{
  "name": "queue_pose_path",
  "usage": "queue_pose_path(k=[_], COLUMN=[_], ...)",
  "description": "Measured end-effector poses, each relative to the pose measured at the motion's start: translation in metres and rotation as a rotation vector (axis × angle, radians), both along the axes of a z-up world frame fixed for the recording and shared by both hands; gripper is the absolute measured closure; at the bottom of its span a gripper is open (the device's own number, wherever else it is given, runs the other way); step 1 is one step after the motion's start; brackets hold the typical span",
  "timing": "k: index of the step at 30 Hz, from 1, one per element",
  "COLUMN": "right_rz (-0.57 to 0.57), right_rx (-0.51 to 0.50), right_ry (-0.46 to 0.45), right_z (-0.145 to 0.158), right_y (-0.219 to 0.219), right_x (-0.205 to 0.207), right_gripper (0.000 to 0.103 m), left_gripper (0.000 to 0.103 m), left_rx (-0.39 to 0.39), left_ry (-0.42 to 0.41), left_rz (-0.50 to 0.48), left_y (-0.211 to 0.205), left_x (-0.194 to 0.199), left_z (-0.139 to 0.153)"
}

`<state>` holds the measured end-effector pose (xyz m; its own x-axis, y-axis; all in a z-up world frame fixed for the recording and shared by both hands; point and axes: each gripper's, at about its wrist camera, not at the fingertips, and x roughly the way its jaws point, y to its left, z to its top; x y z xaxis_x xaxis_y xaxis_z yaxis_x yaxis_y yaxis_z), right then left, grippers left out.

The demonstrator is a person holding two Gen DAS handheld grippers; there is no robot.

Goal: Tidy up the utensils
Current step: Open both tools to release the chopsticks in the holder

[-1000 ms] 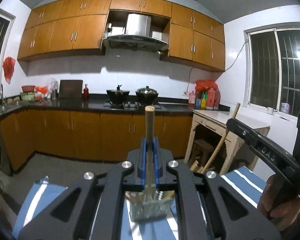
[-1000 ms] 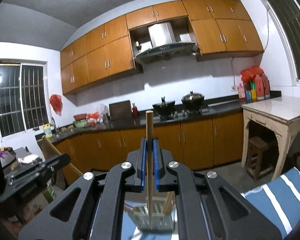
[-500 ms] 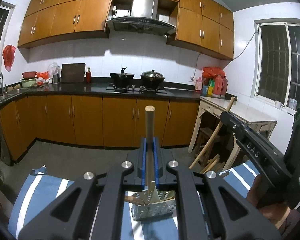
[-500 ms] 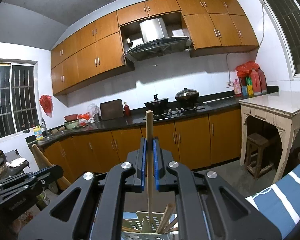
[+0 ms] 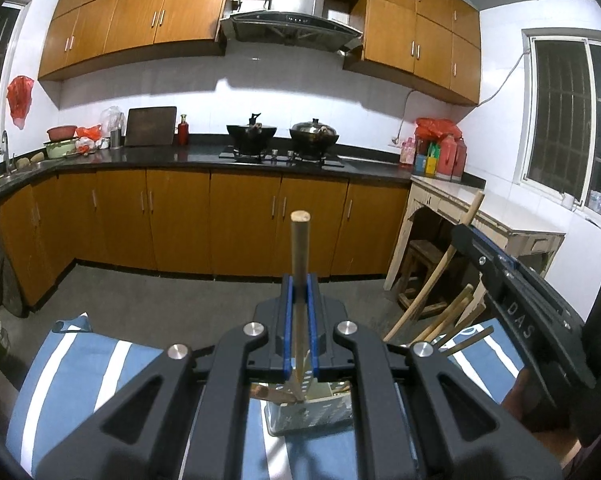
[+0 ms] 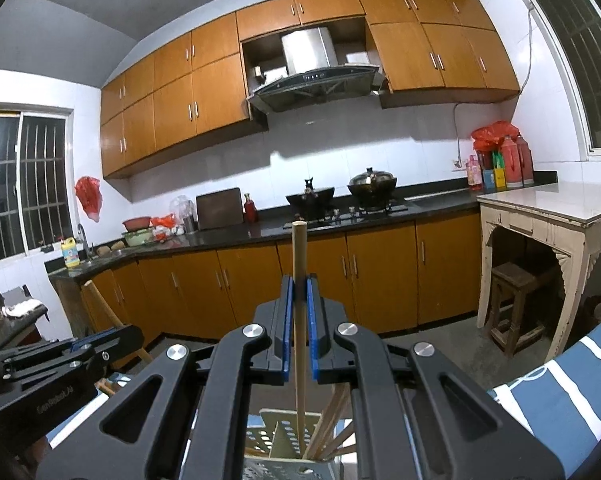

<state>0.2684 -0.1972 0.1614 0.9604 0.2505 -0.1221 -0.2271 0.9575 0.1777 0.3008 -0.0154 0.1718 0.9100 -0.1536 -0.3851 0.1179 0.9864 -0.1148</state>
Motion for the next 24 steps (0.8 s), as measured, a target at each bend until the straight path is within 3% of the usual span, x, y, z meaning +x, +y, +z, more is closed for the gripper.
queue_pose_path(k=[2, 4, 5, 7, 13, 17, 22, 24], right_rz=[0.011, 0.014, 0.010, 0.007, 0.009, 0.010, 0.034, 0.046], right_rx=[-0.002, -0.004, -0.003, -0.005, 0.013, 0.008, 0.011, -0.001], right_ry=[0.005, 0.003, -0.006, -0.013, -0.022, -0.033, -0.024, -0.019], right_z=[-0.001, -0.001, 0.001, 0.003, 0.013, 0.018, 0.013, 0.005], right_y=[0.000, -0.002, -0.004, -0.007, -0.021, -0.026, -0.030, -0.028], right_x=[-0.003, -0.007, -0.012, -0.017, -0.040, -0.064, -0.096, -0.111], right_gripper=[0.093, 0.078, 0.063, 0.060, 0.060, 0.053, 0.032, 0.017], left_gripper=[0.095, 0.093, 0.091, 0.083, 0.071, 0.060, 0.046, 0.037], left_rx=[-0.003, -0.003, -0.003, -0.009, -0.032, -0.042, -0.044, -0.029], left_ry=[0.009, 0.006, 0.005, -0.002, -0.033, -0.060, -0.074, -0.080], left_rz=[0.000, 0.005, 0.005, 0.011, 0.026, 0.034, 0.036, 0.036], left_y=[0.000, 0.001, 0.002, 0.005, 0.015, 0.022, 0.029, 0.030], left_x=[0.001, -0.001, -0.003, -0.008, -0.032, -0.060, -0.097, -0.115], left_z=[-0.001, -0.001, -0.001, 0.002, 0.014, 0.020, 0.016, 0.011])
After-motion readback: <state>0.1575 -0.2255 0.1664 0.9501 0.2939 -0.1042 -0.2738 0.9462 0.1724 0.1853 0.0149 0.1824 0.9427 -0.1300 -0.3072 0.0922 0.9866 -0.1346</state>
